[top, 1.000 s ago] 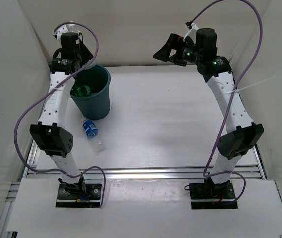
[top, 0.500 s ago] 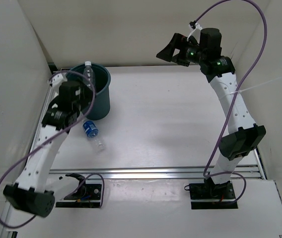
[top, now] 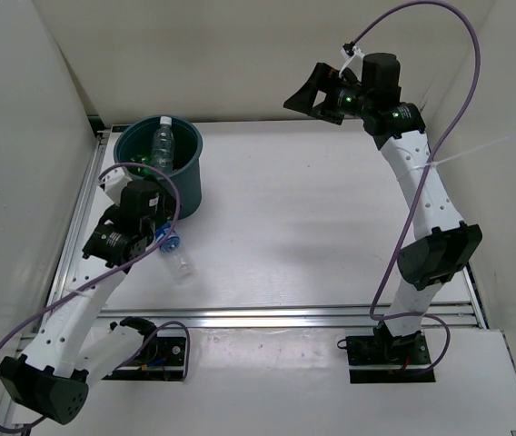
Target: Put the plastic bottles in the bin
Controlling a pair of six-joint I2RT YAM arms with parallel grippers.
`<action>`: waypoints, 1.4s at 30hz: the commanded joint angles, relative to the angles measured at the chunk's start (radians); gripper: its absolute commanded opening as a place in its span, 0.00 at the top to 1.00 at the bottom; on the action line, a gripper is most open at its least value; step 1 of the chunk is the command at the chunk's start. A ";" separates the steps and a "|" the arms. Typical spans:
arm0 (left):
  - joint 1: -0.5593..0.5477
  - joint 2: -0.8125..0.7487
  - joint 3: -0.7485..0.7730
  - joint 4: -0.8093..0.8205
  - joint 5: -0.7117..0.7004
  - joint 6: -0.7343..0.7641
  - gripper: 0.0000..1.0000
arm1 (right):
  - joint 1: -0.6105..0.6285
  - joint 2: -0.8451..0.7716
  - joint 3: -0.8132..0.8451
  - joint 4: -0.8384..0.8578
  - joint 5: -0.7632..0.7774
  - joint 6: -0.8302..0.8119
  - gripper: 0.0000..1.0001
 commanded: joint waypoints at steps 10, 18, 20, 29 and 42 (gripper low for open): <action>-0.004 0.158 -0.133 -0.042 0.155 -0.136 0.00 | -0.014 -0.011 0.022 0.025 -0.034 0.009 0.00; 0.028 0.263 -0.226 0.010 0.175 -0.105 0.00 | -0.023 -0.031 -0.016 0.025 -0.034 0.000 0.00; 0.049 0.295 -0.246 0.036 0.186 -0.096 0.00 | -0.023 -0.031 -0.016 0.025 -0.034 0.000 0.00; 0.126 0.375 -0.300 0.081 0.259 -0.032 0.05 | -0.032 -0.049 -0.044 0.025 -0.025 -0.009 0.00; 0.135 -0.078 -0.109 -0.173 0.094 -0.183 0.45 | -0.032 -0.049 -0.062 0.025 -0.034 0.000 0.00</action>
